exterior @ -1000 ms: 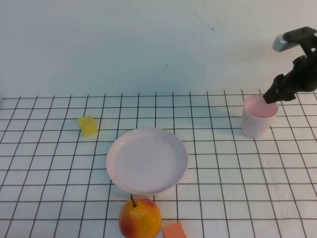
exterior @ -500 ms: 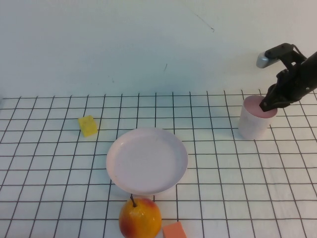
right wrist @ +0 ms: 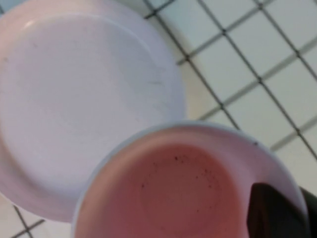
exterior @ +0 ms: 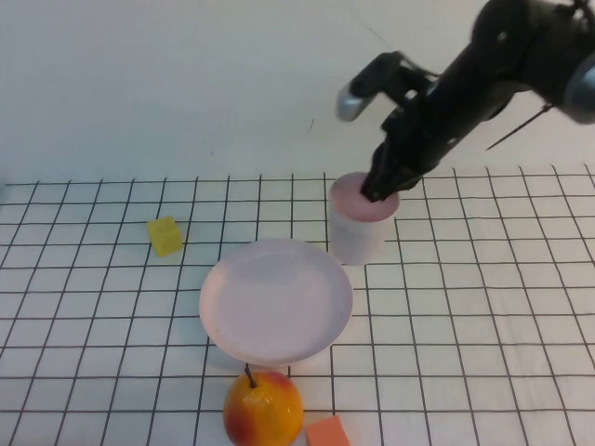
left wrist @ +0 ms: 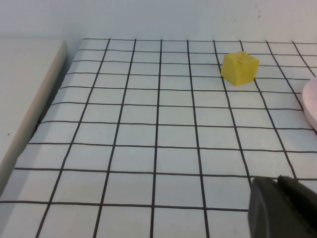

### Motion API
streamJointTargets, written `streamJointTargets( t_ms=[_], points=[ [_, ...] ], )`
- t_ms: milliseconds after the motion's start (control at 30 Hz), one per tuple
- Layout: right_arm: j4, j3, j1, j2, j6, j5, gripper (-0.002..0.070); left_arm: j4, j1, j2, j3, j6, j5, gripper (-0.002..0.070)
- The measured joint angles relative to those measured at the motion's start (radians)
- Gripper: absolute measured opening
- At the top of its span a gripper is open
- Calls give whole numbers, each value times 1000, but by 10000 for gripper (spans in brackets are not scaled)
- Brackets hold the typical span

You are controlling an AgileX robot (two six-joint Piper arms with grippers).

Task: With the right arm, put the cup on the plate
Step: Place the cup on the plate

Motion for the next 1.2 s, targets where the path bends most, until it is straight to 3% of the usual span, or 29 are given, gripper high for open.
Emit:
streamJointTargets(
  t_ms=[200,633,733,867,1000,1133,1200],
  points=[
    [-30,0,169,47,0,-90,29,0,0,0,0,0,0,-3],
    [-27,0,209,119,2,-151,50,0,0,0,0,0,0,-3],
    [-20,0,209,119,18,-153,127,0,0,0,0,0,0,-3],
    [-20,-40,209,121,57,-116,280,0,0,0,0,0,0,-3],
    [-20,-185,209,123,95,24,335,0,0,0,0,0,0,-3],
    [-20,-343,209,89,148,123,319,0,0,0,0,0,0,-3],
    [-20,-395,209,39,158,144,265,0,0,0,0,0,0,-3]
  ],
)
